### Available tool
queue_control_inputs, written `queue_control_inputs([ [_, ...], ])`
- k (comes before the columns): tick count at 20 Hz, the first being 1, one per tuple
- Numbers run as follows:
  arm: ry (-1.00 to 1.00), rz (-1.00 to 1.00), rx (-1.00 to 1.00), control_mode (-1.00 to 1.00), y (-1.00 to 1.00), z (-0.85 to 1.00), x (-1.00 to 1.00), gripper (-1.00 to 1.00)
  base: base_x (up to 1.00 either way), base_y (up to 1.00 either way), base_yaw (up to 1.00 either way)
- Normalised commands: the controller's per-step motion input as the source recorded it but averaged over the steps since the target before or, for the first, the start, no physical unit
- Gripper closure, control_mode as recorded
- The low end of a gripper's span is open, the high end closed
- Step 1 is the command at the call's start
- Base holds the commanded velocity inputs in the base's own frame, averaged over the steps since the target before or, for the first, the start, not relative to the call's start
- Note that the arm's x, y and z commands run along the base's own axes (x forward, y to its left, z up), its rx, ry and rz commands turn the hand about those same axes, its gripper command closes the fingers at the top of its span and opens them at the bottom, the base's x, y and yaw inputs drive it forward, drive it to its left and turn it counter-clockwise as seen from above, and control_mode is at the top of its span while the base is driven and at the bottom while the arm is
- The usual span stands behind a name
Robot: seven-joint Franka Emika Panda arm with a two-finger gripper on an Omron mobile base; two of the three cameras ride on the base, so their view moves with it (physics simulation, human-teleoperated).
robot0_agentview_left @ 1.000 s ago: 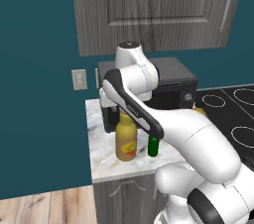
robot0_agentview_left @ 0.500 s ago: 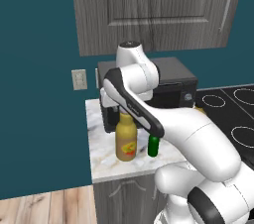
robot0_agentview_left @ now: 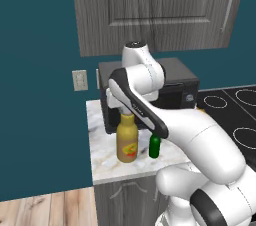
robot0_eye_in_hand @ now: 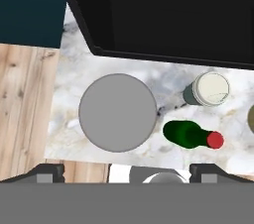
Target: Move the drinks to the dining counter.
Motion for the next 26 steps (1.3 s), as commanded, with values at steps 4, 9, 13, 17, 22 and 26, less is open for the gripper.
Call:
queue_control_inputs([
  [4, 0.0, 0.0, -0.01, -1.0, 0.0, -0.07, 0.01, -1.0, 0.0, 0.0, 0.0],
  [9, 0.0, 0.0, -0.01, -1.0, 0.0, -0.07, 0.17, -1.0, 0.0, 0.0, 0.0],
  [13, 0.0, 0.0, 0.0, -1.0, 0.0, -0.06, 0.34, -1.0, 0.0, 0.0, 0.0],
  [17, 0.02, 0.0, 0.0, -1.0, 0.0, -0.14, 0.36, -1.0, 0.0, 0.0, 0.0],
  [22, 0.01, 0.0, 0.0, -1.0, 0.08, -0.1, 0.05, -1.0, 0.0, 0.0, 0.0],
  [26, 0.0, 0.0, 0.0, -1.0, 0.14, -0.08, -0.08, -1.0, 0.0, 0.0, 0.0],
])
